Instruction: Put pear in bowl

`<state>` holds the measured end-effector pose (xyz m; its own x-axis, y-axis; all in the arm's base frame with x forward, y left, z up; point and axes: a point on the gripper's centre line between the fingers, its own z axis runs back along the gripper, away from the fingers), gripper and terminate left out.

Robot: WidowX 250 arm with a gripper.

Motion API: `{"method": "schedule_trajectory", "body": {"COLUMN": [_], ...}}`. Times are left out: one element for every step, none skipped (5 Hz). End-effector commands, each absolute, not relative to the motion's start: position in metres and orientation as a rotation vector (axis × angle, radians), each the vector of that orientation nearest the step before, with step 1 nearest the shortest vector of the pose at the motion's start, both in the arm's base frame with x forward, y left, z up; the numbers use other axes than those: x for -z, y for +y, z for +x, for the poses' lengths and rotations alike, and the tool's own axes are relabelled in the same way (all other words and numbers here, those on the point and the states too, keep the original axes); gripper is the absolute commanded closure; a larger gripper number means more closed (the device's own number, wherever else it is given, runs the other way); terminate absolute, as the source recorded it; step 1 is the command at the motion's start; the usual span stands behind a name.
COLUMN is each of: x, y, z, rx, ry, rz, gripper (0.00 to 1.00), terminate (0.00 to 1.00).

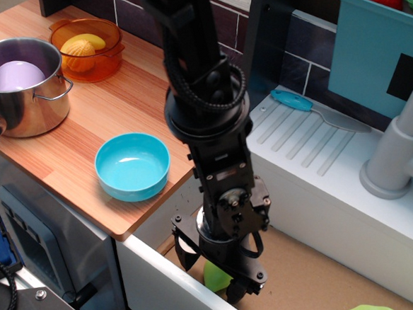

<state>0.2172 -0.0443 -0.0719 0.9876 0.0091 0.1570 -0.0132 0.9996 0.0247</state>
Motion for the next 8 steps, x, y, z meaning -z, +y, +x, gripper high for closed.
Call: {"method": "schedule_trajectory", "body": {"x": [0.077, 0.069, 0.059, 0.038, -0.005, -0.041, -0.071, -0.084], "y": [-0.041, -0.044, -0.047, -0.046, -0.047, -0.042, -0.015, 0.007], "z": [0.229, 0.234, 0.234, 0.232, 0.232, 0.227, 0.223, 0.224], "rx": [-0.009, -0.035, -0.053, -0.056, -0.046, 0.004, 0.088, 0.137], "ry": [-0.196, -0.168, -0.142, -0.102, -0.072, -0.077, -0.052, -0.044], "rz": [-0.009, -0.007, -0.003, -0.004, 0.051, 0.141, 0.173, 0.169], "gripper": [0.00, 1.00, 1.00, 1.00, 1.00, 1.00, 1.00, 1.00], "terminate": [0.00, 0.00, 0.00, 0.00, 0.00, 0.00, 0.00, 0.00]}}
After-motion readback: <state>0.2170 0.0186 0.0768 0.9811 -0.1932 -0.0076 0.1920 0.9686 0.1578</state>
